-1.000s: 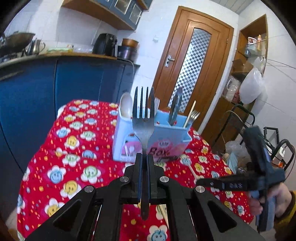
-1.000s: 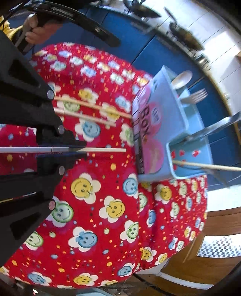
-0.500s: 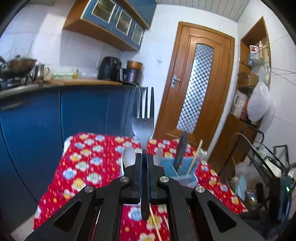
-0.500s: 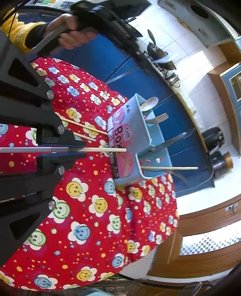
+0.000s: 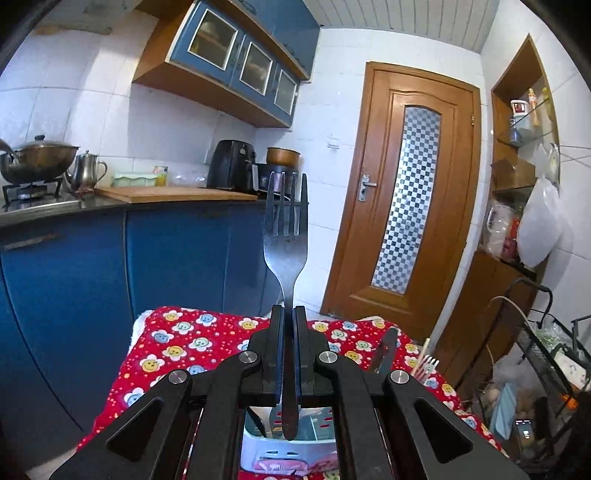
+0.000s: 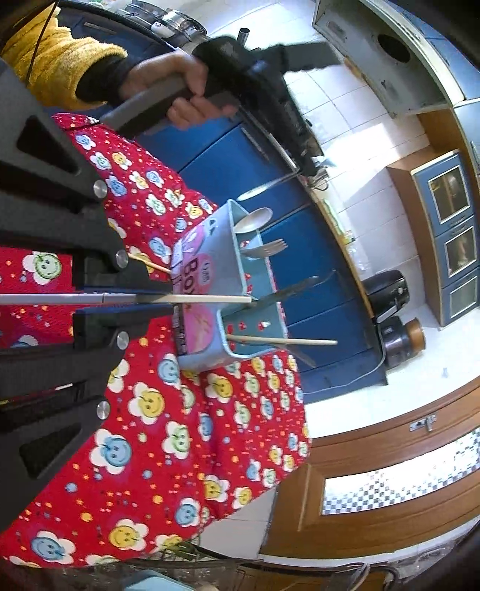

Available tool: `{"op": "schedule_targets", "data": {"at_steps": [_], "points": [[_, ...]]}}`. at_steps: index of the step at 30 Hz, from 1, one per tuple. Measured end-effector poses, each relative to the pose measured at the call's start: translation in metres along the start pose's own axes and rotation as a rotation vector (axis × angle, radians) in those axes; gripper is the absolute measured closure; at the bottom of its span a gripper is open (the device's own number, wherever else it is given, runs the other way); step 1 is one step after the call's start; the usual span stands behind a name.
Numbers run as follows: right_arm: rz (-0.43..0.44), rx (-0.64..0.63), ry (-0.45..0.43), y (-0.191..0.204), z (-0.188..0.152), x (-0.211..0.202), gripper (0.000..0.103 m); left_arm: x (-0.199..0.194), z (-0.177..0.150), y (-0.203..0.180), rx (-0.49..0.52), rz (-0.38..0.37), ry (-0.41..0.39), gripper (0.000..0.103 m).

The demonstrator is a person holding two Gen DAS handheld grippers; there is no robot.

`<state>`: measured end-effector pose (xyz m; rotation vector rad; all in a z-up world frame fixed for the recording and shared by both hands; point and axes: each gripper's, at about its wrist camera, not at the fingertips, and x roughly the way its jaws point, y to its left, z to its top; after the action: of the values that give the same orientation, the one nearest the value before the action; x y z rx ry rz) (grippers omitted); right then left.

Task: Organize utensils
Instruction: 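Carry the fork with the left tool while the right tool carries the chopstick to the box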

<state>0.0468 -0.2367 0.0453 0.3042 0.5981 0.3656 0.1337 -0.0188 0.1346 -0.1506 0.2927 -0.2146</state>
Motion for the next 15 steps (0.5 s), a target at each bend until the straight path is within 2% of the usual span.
{"op": "schedule_targets", "data": {"at_steps": [8, 15], "points": [[-0.008, -0.067, -0.118, 0.011, 0.027, 0.001, 0.097, 0.021, -0.023, 0.005, 0.001, 0.026, -0.012, 0.099], [-0.034, -0.139, -0.220, 0.017, 0.064, 0.025, 0.097, 0.026, -0.041, 0.008, 0.011, 0.016, -0.020, 0.099]]}}
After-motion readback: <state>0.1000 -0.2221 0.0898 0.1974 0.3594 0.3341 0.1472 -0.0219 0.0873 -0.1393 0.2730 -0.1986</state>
